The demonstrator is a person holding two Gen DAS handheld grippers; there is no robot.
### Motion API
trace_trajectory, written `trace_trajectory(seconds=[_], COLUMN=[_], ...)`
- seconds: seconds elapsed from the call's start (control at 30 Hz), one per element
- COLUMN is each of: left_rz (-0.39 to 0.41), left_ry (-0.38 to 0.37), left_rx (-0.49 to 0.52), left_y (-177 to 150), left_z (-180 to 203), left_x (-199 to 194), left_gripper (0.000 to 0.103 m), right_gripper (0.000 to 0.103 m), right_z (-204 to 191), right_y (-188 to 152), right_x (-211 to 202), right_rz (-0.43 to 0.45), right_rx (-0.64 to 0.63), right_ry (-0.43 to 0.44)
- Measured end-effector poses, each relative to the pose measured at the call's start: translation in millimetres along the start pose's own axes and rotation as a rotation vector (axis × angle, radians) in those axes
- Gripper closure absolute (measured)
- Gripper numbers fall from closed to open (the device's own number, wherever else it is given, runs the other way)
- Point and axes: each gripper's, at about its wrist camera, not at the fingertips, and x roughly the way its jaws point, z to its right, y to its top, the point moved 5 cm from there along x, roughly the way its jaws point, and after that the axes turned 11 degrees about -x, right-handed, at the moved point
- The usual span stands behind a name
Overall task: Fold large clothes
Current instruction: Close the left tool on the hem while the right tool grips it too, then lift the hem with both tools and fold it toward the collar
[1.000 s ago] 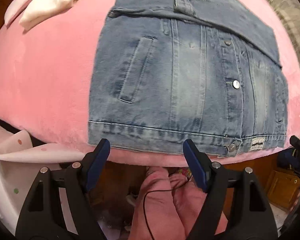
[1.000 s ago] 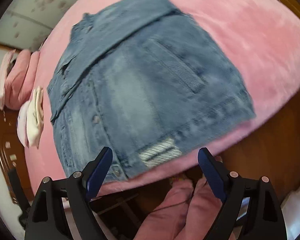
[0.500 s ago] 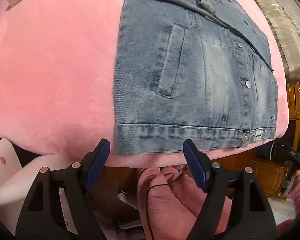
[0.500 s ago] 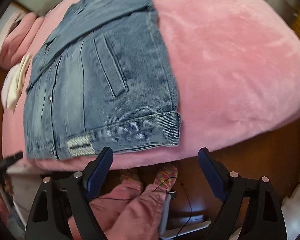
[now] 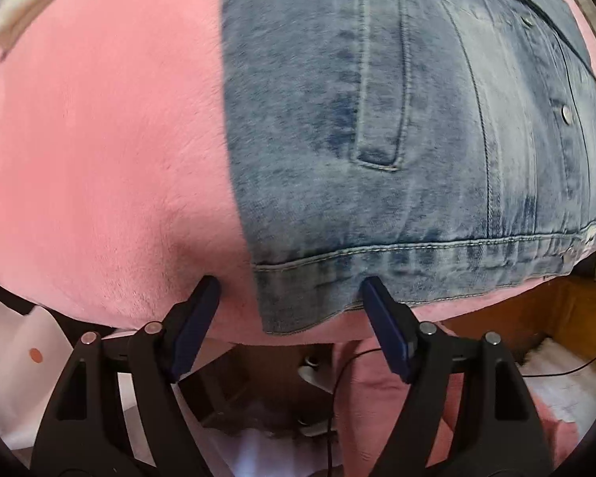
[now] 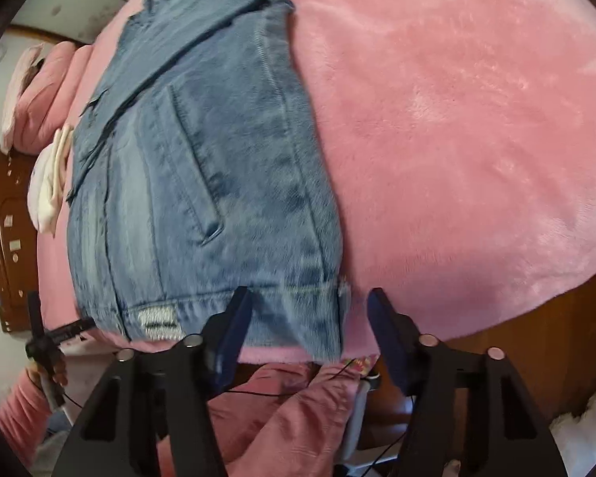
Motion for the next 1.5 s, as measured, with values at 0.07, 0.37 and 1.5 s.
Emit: trace_trajectory(seconds=[0.07,0.37,1.5], left_rz=[0.006,0.039,0.556], left_ry=[0.001,0.029,-0.948], left_rx=[0.023,-0.017,-0.486], left_y=[-1.0,-2.5,106.3], left_z=[4.9,13.0,0.0], left_x=[-1.8,-3.8,-236.2], left_gripper=[0.043,0.070,0.094], right_gripper=[0.045,0.064,0.083], right_z=[0.2,-0.7,-187.5], right_y=[8.0,18.3,85.5], right_x=[4.0,5.7,-169.3], right_rz=[-0.005,-0.030,0.788], right_rx=[-0.013,0.092,0.474], right_ry=[-0.004,-0.032,0.604])
